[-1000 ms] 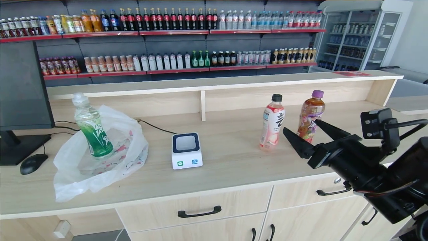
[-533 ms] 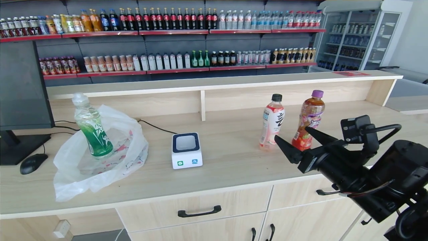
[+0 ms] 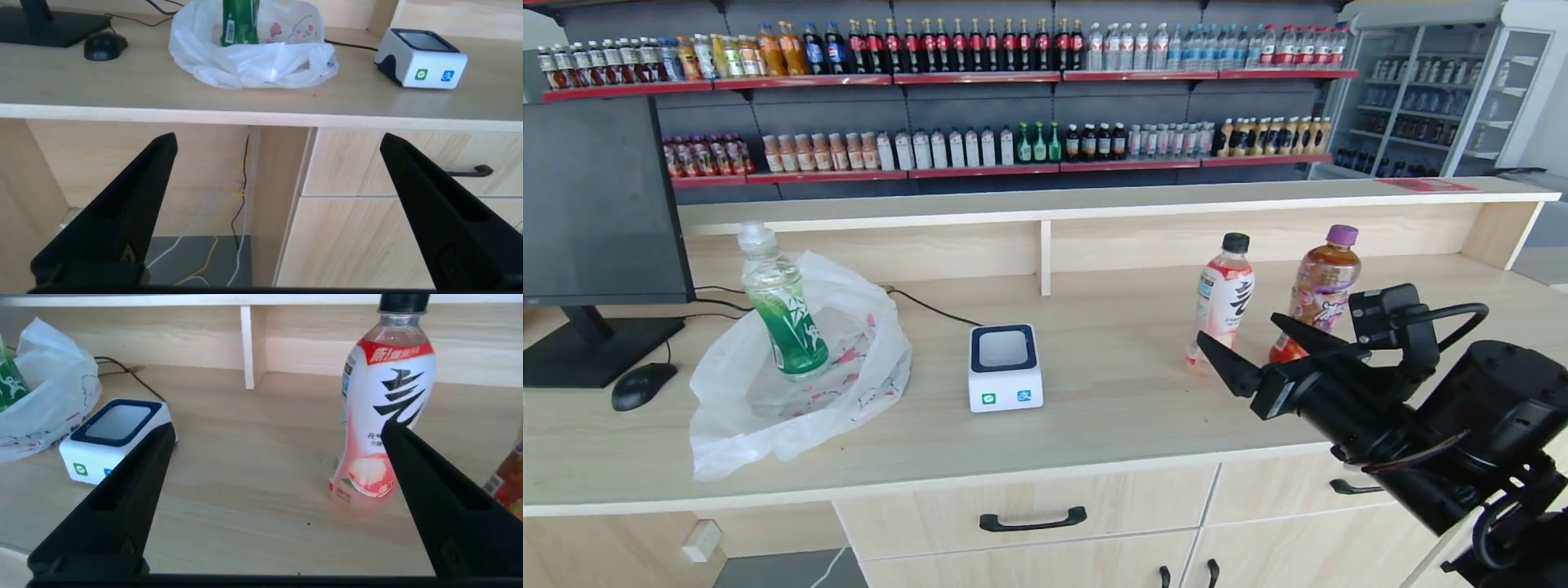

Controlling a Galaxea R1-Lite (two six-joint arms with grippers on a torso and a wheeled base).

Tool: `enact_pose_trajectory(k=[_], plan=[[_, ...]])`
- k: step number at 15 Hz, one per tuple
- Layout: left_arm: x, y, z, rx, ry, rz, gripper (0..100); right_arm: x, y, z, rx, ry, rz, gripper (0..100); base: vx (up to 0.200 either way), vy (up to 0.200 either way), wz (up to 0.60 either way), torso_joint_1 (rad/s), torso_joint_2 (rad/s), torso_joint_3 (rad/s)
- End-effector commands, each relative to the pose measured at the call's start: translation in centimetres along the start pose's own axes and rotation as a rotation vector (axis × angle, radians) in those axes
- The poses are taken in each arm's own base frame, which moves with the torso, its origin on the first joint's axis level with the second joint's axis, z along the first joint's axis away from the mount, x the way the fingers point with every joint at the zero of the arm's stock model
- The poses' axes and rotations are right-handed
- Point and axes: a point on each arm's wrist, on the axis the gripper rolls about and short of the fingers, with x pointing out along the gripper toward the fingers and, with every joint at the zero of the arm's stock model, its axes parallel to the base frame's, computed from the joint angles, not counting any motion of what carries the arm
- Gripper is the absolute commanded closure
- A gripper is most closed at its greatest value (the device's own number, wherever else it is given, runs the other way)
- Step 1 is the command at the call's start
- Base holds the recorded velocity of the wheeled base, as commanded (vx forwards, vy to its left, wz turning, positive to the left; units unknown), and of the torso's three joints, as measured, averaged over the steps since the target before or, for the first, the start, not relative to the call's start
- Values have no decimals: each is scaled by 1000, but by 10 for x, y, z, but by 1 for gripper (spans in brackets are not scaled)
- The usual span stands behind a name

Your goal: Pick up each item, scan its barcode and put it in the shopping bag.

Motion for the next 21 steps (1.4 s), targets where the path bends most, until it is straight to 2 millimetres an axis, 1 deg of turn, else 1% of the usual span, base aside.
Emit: enact_pose_trajectory(k=[1, 4, 7, 13, 16, 17, 19, 21], plan=[[0, 0, 0, -1, 0, 0, 0, -1, 0, 6, 1, -25, 0, 0, 0, 0, 0, 0, 0, 0], [0, 0, 0, 0, 0, 0, 0, 2, -1, 3, 0, -17, -6, 0, 0, 0, 0, 0, 0, 0], [0, 0, 0, 3, 0, -2, 0, 2, -6, -1, -3, 1, -21, 0, 0, 0, 0, 0, 0, 0], [0, 0, 0, 0, 0, -2, 0, 2, -6, -5, -3, 16, -23, 0, 0, -200, 0, 2, 2, 1], [0, 0, 0, 0, 0, 0, 0, 2, -6, -5, -8, 16, -23, 0, 0, 0, 0, 0, 0, 0], [0, 0, 0, 0, 0, 0, 0, 3, -8, -8, -9, 25, -29, 0, 0, 0, 0, 0, 0, 0], [0, 0, 0, 0, 0, 0, 0, 6, -24, -17, -16, 58, -88, 0, 0, 0, 0, 0, 0, 0], [0, 0, 0, 0, -2, 0, 0, 6, -27, -21, -17, 75, -102, 0, 0, 0, 0, 0, 0, 0]])
